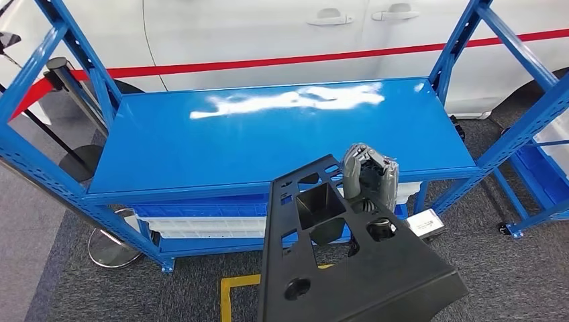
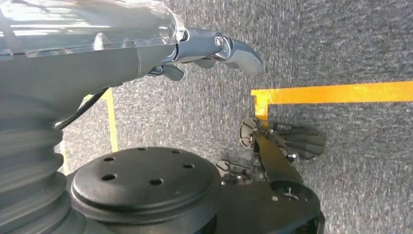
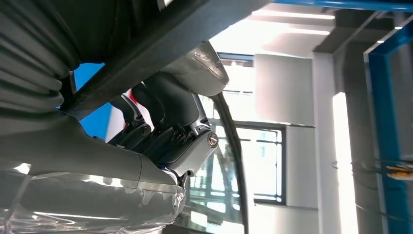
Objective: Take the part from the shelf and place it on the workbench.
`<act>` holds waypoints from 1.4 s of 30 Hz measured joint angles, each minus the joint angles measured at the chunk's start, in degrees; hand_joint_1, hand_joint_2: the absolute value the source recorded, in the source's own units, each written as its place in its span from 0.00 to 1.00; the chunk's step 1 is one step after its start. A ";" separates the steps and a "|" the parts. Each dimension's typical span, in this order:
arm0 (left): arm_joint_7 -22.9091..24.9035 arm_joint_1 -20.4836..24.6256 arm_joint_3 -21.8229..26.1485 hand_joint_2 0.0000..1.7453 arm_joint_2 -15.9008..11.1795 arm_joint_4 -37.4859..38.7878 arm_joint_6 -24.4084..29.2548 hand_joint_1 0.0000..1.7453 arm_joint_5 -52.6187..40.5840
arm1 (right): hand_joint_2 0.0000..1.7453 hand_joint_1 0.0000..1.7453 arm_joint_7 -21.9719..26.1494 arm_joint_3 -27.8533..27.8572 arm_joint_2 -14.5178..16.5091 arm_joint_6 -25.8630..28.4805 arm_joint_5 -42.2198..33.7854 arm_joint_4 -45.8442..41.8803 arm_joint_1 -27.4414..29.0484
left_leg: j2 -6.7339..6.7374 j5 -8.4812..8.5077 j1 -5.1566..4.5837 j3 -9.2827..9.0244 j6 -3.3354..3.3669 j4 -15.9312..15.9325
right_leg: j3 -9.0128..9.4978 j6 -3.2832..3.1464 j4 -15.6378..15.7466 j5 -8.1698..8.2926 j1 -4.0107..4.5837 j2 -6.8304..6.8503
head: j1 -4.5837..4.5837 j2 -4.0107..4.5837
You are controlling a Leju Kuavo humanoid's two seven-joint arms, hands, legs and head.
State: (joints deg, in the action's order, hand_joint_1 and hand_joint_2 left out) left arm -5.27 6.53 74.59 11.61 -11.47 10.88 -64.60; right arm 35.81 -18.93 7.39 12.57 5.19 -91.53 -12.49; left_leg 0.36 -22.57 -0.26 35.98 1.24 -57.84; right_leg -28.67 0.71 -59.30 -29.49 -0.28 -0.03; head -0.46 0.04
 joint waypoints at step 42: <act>0.68 -0.11 -0.46 1.00 -0.14 0.00 -0.26 0.00 -0.12 | 1.00 0.94 0.36 0.63 0.09 0.97 1.61 -1.17 0.82 | -0.14 -8.25 0.50 1.79 -2.42 -13.69 | -5.32 -2.42 1.30 4.14 0.03 0.49 | -0.44 0.00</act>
State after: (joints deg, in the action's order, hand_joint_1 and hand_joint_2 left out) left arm -4.59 6.43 74.12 11.47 -11.47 10.62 -64.72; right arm 36.17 -18.29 7.48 13.55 6.80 -92.70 -11.66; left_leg 0.23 -30.81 0.24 37.77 -1.17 -71.53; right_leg -34.00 -1.70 -58.01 -25.35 -0.25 0.46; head -0.90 0.04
